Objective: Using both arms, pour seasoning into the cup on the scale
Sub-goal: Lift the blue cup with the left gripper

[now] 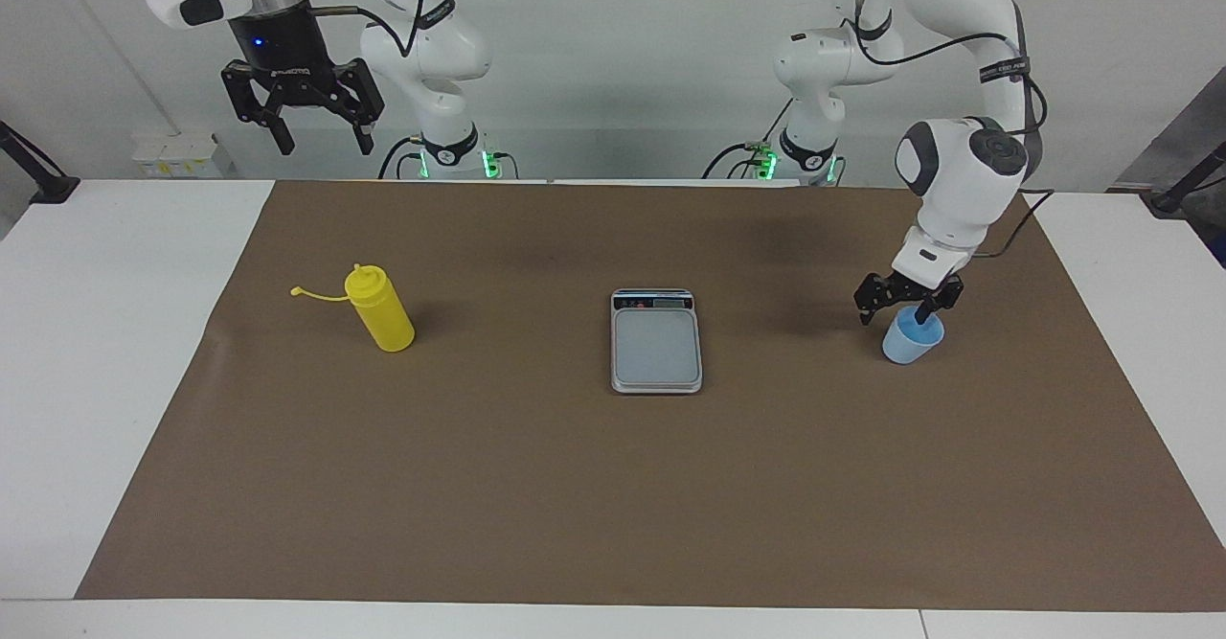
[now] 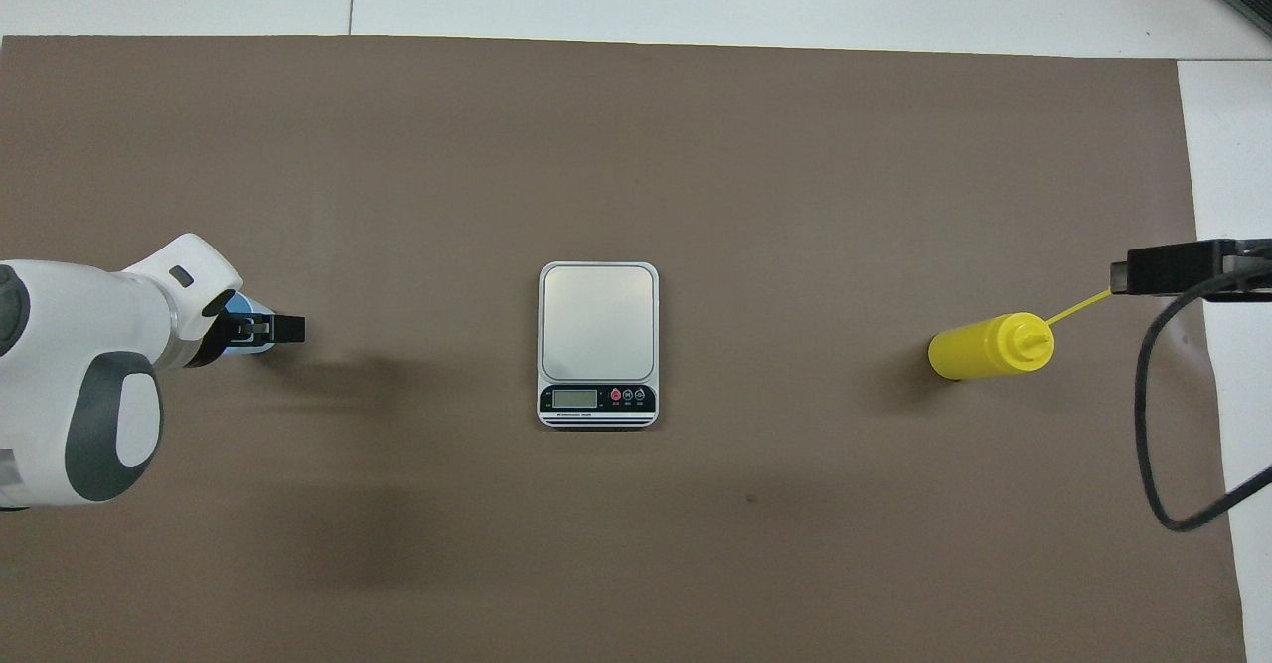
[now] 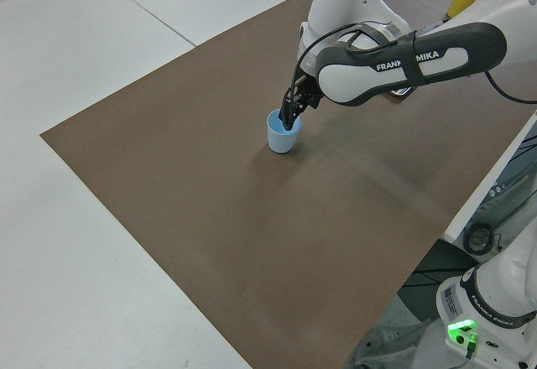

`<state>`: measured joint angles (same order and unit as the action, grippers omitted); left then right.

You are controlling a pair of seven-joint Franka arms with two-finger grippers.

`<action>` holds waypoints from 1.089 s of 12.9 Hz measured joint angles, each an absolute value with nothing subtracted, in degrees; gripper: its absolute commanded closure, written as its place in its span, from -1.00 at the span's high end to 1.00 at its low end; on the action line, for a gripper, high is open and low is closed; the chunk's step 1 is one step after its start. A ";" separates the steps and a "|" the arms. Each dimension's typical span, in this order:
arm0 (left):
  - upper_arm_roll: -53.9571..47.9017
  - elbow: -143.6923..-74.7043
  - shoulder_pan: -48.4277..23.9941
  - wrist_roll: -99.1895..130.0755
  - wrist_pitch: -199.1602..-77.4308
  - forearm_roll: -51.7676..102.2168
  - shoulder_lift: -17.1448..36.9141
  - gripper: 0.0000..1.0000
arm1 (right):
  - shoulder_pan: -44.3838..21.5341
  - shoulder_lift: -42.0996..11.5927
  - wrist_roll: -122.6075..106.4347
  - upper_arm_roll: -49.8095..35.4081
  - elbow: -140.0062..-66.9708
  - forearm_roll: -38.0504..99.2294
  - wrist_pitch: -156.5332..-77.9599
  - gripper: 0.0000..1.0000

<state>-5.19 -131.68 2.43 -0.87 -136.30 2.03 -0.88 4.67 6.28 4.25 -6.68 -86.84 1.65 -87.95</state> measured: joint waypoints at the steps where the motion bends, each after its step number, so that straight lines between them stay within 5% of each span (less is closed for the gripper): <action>1: -5.19 -131.69 2.43 -0.87 -136.31 2.03 -0.88 0.89 | 4.68 6.28 4.25 -6.68 -86.85 1.65 -87.95 1.00; 8: -5.19 -132.19 2.38 -0.88 -138.01 2.03 -0.66 0.61 | 4.68 6.28 4.25 -6.68 -86.86 1.65 -87.79 1.00; 14: -5.18 -132.51 1.89 -0.86 -138.89 2.03 -0.15 -0.04 | 4.88 6.28 4.25 -5.86 -86.88 1.65 -85.66 1.00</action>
<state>-5.18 -132.51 1.89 -0.86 -138.89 2.03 -0.15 4.88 6.28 4.25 -5.86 -86.88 1.65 -85.66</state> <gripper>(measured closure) 0.392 0.000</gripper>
